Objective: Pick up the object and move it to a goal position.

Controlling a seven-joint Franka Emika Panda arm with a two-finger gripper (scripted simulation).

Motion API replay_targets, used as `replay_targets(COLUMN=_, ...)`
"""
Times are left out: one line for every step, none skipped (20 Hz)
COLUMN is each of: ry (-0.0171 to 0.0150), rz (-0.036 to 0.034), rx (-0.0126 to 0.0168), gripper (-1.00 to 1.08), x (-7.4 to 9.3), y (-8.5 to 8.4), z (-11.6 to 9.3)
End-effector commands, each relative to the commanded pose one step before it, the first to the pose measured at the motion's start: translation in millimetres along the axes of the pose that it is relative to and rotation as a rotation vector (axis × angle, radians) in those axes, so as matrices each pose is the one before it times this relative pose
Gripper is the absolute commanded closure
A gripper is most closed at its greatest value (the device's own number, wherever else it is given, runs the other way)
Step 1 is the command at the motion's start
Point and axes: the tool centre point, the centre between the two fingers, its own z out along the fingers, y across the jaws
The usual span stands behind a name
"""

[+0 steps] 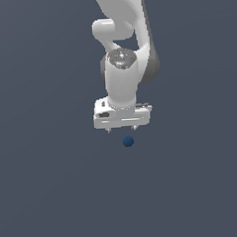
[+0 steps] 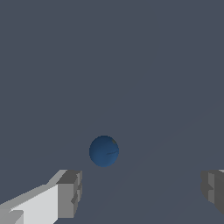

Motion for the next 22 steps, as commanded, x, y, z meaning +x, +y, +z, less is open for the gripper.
replay_targets(ry=-0.00112, rz=-0.00573, rx=0.00026, gripper=-0.92, x=-0.38, y=-0.54, z=2.21)
replay_targets(ry=-0.00073, rz=-0.00584, rx=0.00037, gripper=-0.92, x=-0.31, y=-0.74, z=1.94)
replay_targets(ry=-0.00099, rz=-0.00739, rx=0.00050, gripper=-0.92, x=-0.42, y=-0.91, z=2.51)
replay_targets(ry=-0.00124, rz=-0.00890, rx=0.00063, gripper=-0.92, x=-0.54, y=-1.04, z=3.07)
replay_targets(ry=-0.00147, rz=-0.01048, rx=0.00078, gripper=-0.92, x=-0.65, y=-1.23, z=3.62)
replay_targets(ry=-0.00168, rz=-0.01200, rx=0.00093, gripper=-0.92, x=-0.76, y=-1.41, z=4.16)
replay_targets(ry=-0.00187, rz=-0.01358, rx=0.00110, gripper=-0.92, x=-0.87, y=-1.62, z=4.67)
replay_targets(ry=-0.00206, rz=-0.01528, rx=0.00129, gripper=-0.92, x=-0.98, y=-1.86, z=5.23)
replay_targets(ry=-0.00224, rz=-0.01693, rx=0.00150, gripper=-0.92, x=-1.09, y=-2.10, z=5.76)
replay_targets(ry=-0.00243, rz=-0.01852, rx=0.00173, gripper=-0.92, x=-1.22, y=-2.33, z=6.30)
replay_targets(ry=-0.00261, rz=-0.02014, rx=0.00199, gripper=-0.92, x=-1.36, y=-2.56, z=6.84)
replay_targets(ry=-0.00266, rz=-0.02085, rx=0.00218, gripper=-0.92, x=-1.43, y=-2.69, z=7.06)
replay_targets(ry=-0.00241, rz=-0.01930, rx=0.00212, gripper=-0.92, x=-1.33, y=-2.54, z=6.51)
replay_targets(ry=-0.00216, rz=-0.01761, rx=0.00202, gripper=-0.92, x=-1.23, y=-2.35, z=5.93)
replay_targets(ry=-0.00192, rz=-0.01593, rx=0.00190, gripper=-0.92, x=-1.12, y=-2.16, z=5.35)
replay_targets(ry=-0.00169, rz=-0.01425, rx=0.00175, gripper=-0.92, x=-1.01, y=-1.96, z=4.77)
replay_targets(ry=-0.00146, rz=-0.01256, rx=0.00159, gripper=-0.92, x=-0.89, y=-1.74, z=4.20)
replay_targets(ry=-0.00125, rz=-0.01089, rx=0.00141, gripper=-0.92, x=-0.78, y=-1.53, z=3.63)
replay_targets(ry=-0.00104, rz=-0.00920, rx=0.00122, gripper=-0.92, x=-0.66, y=-1.30, z=3.07)
replay_targets(ry=-0.00084, rz=-0.00753, rx=0.00101, gripper=-0.92, x=-0.54, y=-1.07, z=2.50)
replay_targets(ry=-0.00065, rz=-0.00585, rx=0.00080, gripper=-0.92, x=-0.42, y=-0.84, z=1.94)
replay_targets(ry=-0.00046, rz=-0.00419, rx=0.00058, gripper=-0.92, x=-0.30, y=-0.61, z=1.39)
